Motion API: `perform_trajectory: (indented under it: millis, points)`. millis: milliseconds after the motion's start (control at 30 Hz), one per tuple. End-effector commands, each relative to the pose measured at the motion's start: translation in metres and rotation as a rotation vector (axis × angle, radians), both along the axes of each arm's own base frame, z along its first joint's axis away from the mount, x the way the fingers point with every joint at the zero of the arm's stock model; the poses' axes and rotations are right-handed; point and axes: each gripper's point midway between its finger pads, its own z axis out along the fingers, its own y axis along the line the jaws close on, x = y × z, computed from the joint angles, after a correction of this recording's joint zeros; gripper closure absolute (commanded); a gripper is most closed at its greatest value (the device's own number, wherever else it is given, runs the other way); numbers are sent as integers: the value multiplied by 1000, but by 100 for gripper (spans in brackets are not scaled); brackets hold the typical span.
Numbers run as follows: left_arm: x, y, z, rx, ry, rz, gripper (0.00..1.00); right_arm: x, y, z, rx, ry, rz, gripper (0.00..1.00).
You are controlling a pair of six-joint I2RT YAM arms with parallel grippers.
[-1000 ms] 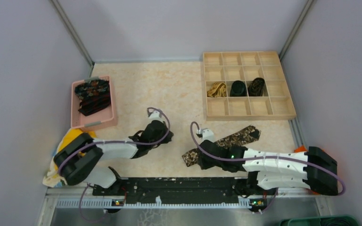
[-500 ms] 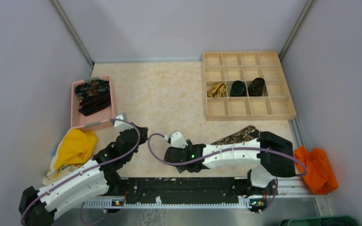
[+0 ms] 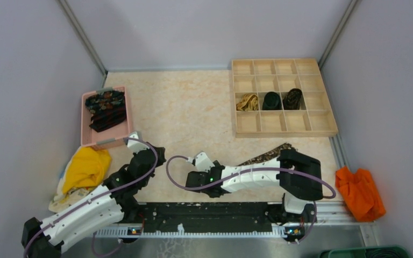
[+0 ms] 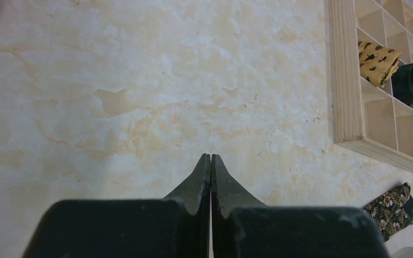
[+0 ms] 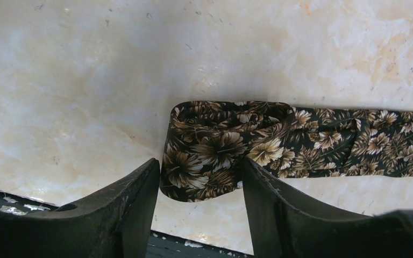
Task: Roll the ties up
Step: Roll the tie at the center of the board.
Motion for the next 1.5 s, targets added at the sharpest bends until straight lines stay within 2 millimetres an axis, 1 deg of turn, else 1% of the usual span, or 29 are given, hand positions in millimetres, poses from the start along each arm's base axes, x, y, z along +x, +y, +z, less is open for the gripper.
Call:
perform_trajectory:
  millis: [0,67,167,300,367,400,467,533,567,600,633,733,800,867,900,933,1000,1033,1067,1100,1133,1233,1300,1367,1467]
  points:
    - [-1,3,-7,27,14,5,100,-2,-15,-6,-38,-15,-45,44]
    - [0,2,-4,30,6,0,100,-1,-17,-10,-45,-16,-59,45]
    - [1,2,-1,31,-4,-2,100,4,-15,-12,-61,-28,-77,53]
    - [2,2,2,34,-11,0,100,16,-13,-11,-84,-66,-99,62]
    - [2,2,5,30,-16,2,100,20,-10,-12,-81,-63,-98,64]
    - [2,2,5,32,-19,1,100,21,-9,-13,-84,-55,-94,63]
    - [4,0,6,43,-37,-15,100,22,-7,-11,-107,-56,-91,55]
    - [8,-6,7,46,-62,-38,100,22,-9,-9,-127,-67,-102,49]
    - [11,-12,9,41,-78,-53,100,22,-9,-5,-130,-76,-107,47]
    - [15,-19,12,42,-102,-76,100,21,-8,0,-122,-82,-110,44]
    - [19,-28,18,33,-128,-105,100,20,-5,6,-96,-86,-114,43]
    - [31,-61,19,34,-138,-211,100,12,1,29,23,-72,-125,43]
    - [40,-85,7,28,-83,-291,100,4,0,42,137,-37,-138,42]
    - [48,-110,-12,29,-8,-378,100,-6,-3,50,267,7,-152,42]
    - [46,-126,-27,28,35,-455,100,-12,-6,57,351,34,-158,43]
    - [45,-139,-34,21,58,-513,100,-17,-9,57,406,58,-162,43]
    - [43,-164,-38,-11,60,-623,100,-26,-18,51,484,104,-176,48]
    - [41,-174,-41,-25,59,-669,100,-29,-25,45,502,123,-192,51]
    - [39,-186,-39,-49,52,-724,100,-32,-33,38,509,138,-212,55]
    - [37,-196,-40,-65,49,-779,100,-34,-40,32,506,149,-230,62]
    - [34,-205,-42,-78,49,-827,100,-37,-46,26,505,164,-244,72]
    - [22,-227,-47,-117,60,-951,100,-41,-57,8,498,186,-274,88]
    - [12,-239,-51,-124,75,-1004,100,-40,-64,-3,485,184,-303,95]
    - [1,-245,-59,-114,102,-1036,100,-37,-70,-14,476,178,-331,100]
    - [-17,-250,-73,-90,151,-1072,100,-34,-74,-27,486,189,-349,100]
